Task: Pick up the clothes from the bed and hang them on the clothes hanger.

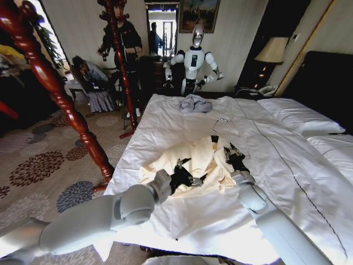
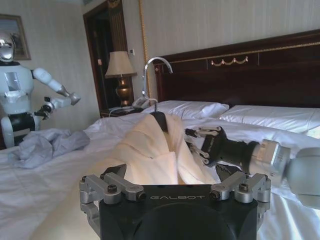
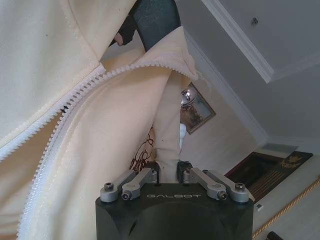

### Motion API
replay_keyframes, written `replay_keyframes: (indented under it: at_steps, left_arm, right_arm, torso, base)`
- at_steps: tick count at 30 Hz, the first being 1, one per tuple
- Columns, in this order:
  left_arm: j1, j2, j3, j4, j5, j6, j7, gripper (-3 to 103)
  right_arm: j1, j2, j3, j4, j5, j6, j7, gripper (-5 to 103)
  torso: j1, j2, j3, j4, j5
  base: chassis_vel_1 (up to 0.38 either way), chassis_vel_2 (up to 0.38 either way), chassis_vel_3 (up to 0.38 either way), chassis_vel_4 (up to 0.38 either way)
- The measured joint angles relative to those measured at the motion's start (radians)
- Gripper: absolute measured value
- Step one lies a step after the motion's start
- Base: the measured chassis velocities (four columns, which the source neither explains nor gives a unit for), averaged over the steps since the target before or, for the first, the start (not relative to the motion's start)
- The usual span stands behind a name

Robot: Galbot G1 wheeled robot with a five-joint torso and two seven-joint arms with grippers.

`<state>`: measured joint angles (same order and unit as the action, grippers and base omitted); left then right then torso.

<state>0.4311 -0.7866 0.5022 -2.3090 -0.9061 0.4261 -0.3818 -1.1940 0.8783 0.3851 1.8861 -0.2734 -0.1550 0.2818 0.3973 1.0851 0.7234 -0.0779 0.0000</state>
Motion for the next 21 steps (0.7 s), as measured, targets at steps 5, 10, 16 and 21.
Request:
replay_keyframes:
  at_steps: [5, 10, 16, 21]
  left_arm:
    - [-0.032, 0.036, -0.032, 0.045, 0.0, -0.013, 0.019, 100]
    - [-0.06, 0.048, -0.048, 0.098, -0.006, -0.041, 0.057, 100]
    - [-0.09, 0.047, -0.049, 0.138, -0.023, -0.048, 0.104, 100]
    - [-0.091, 0.052, -0.038, 0.17, -0.044, -0.059, 0.177, 103]
  right_arm:
    - [-0.008, -0.006, -0.003, -0.006, -0.035, 0.048, -0.001, 18]
    - [-0.011, -0.007, -0.005, -0.006, -0.066, 0.073, -0.006, 18]
    - [-0.005, -0.007, -0.004, -0.006, -0.098, 0.095, -0.012, 18]
    - [-0.004, -0.005, -0.003, -0.009, -0.12, 0.106, -0.015, 18]
  torso:
    - [0.0, 0.0, 0.0, -0.0001, 0.0]
    - [0.0, 0.0, 0.0, 0.0, -0.0001]
    - [0.0, 0.0, 0.0, -0.0001, 0.0]
    - [0.0, 0.0, 0.0, 0.0, 0.0]
  base:
    - [0.0, 0.0, 0.0, 0.0]
    - [0.0, 0.0, 0.0, 0.0]
    - [0.0, 0.0, 0.0, 0.0]
    - [0.0, 0.0, 0.0, 0.0]
